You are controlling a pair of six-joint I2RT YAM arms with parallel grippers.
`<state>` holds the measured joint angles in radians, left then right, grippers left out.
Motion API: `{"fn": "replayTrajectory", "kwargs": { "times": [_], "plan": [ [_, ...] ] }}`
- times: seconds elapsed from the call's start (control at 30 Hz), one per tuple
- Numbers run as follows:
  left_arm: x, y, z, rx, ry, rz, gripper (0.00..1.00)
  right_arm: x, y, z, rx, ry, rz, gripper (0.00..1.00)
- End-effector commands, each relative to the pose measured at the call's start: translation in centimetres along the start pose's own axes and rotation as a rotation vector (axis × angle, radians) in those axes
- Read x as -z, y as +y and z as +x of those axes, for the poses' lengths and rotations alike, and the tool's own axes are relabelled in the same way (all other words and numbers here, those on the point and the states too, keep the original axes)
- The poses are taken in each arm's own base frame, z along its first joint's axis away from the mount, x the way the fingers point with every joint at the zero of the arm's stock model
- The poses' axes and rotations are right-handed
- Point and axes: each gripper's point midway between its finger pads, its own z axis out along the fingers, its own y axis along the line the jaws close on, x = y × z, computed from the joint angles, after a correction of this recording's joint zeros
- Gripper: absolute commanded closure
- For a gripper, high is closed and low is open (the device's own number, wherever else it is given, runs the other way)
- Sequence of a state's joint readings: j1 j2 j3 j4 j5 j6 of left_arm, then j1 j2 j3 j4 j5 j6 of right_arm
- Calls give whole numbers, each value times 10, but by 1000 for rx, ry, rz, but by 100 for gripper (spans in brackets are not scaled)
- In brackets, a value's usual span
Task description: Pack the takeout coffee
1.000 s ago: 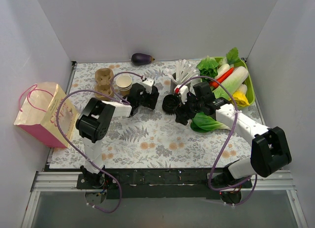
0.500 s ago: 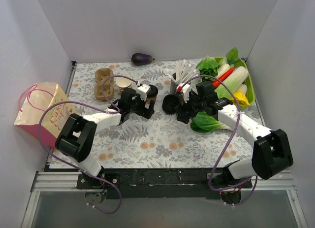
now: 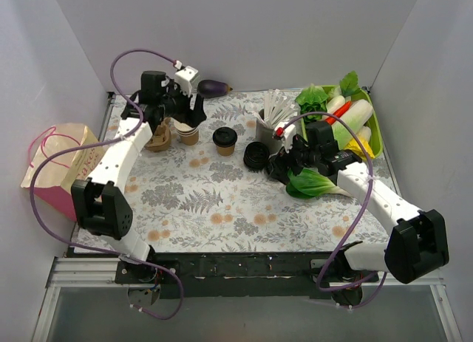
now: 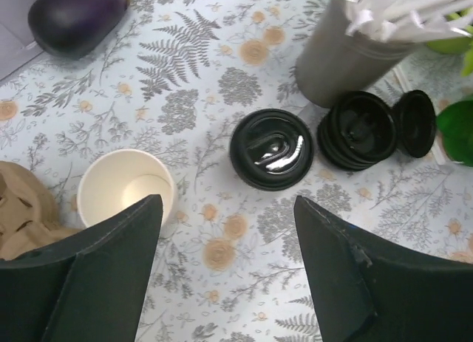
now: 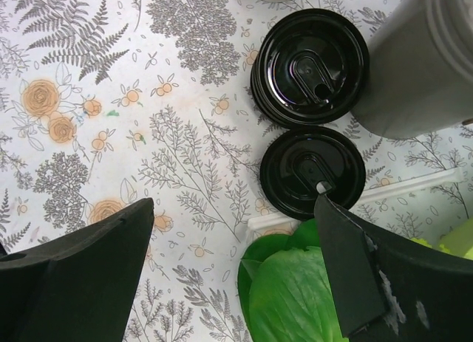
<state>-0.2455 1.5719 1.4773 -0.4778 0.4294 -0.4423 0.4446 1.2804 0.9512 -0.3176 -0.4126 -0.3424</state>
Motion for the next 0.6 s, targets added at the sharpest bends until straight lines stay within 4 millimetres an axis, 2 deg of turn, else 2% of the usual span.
{"fn": "replayTrajectory", "kwargs": {
  "times": [0.0,0.03,0.07,0.17,0.3,0.37,0.57],
  "plan": [
    [-5,0,64,90,312,140,30,6,13,-6,-16,-38,-62,4],
    [-9,4,55,85,309,137,30,6,15,-5,-18,-38,-68,4],
    [-15,6,68,102,358,153,31,7,16,-6,-19,-42,-69,4],
    [-24,16,68,93,356,122,34,7,18,-3,-24,-43,-77,4],
    [-35,35,77,86,378,36,36,8,19,-1,-36,-48,-75,4],
    [-39,43,73,69,352,0,36,8,20,1,-46,-49,-75,4],
    [-41,38,68,72,358,46,40,8,18,11,-72,-36,-72,4]
  ]
}}
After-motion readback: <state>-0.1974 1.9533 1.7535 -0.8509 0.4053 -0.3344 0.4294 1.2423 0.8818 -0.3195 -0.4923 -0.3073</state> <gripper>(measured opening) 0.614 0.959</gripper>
